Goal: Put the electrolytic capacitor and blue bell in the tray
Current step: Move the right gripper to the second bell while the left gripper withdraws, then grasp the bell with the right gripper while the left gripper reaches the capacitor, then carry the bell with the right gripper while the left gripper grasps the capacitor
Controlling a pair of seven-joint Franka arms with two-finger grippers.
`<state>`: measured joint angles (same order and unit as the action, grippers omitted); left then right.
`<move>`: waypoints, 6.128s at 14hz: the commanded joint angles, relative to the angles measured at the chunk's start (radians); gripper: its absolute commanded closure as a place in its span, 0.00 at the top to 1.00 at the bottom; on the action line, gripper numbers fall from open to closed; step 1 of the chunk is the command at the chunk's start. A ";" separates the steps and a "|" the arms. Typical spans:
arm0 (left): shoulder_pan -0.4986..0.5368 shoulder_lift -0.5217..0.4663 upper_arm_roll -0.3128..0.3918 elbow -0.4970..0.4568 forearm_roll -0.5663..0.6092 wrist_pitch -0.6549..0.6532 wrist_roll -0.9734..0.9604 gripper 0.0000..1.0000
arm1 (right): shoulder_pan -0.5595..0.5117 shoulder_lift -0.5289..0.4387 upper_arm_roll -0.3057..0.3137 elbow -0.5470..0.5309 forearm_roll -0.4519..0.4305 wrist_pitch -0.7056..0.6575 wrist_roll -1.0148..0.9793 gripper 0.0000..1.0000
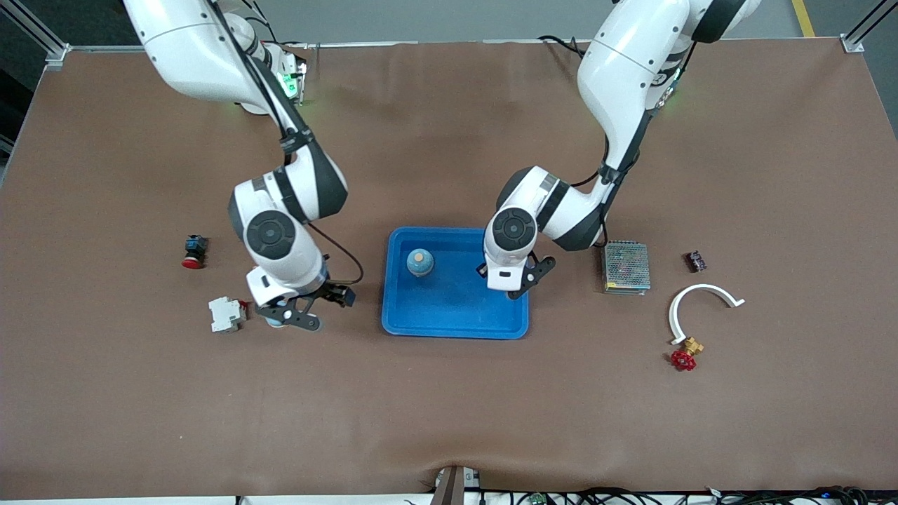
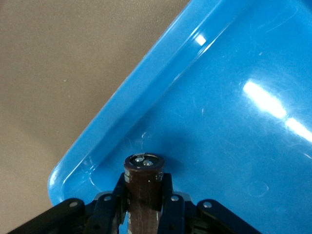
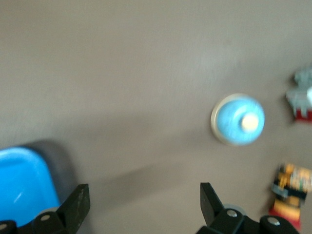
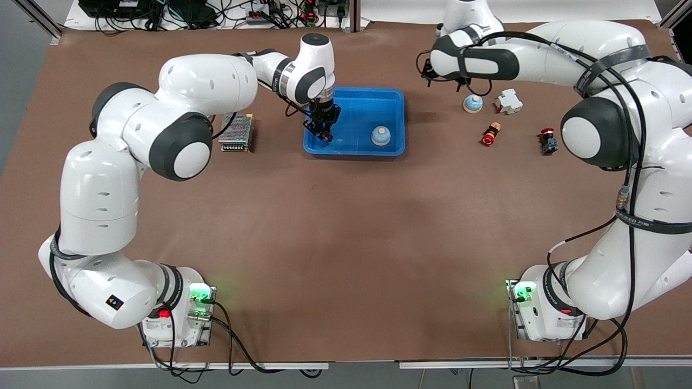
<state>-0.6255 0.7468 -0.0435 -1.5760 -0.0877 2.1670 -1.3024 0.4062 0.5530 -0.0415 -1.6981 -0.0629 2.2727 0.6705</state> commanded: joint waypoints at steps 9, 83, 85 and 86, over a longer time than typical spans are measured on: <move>-0.005 -0.033 0.004 -0.021 0.022 0.001 -0.020 0.80 | -0.198 0.039 0.019 -0.147 -0.021 0.269 -0.267 1.00; 0.761 -0.319 0.002 -0.631 0.157 0.386 1.037 0.37 | 0.157 0.358 0.129 0.359 -0.025 0.022 0.600 0.00; 0.761 -0.322 0.002 -0.621 0.158 0.376 1.039 0.26 | 0.158 0.360 0.124 0.360 -0.023 0.024 0.600 0.00; 0.761 -0.323 0.002 -0.616 0.157 0.370 1.040 0.22 | 0.160 0.361 0.124 0.360 -0.023 0.027 0.601 0.00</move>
<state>0.1323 0.4292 -0.0380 -2.2015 0.0538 2.5467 -0.2412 0.5506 0.8948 0.0953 -1.3716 -0.0635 2.3052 1.2434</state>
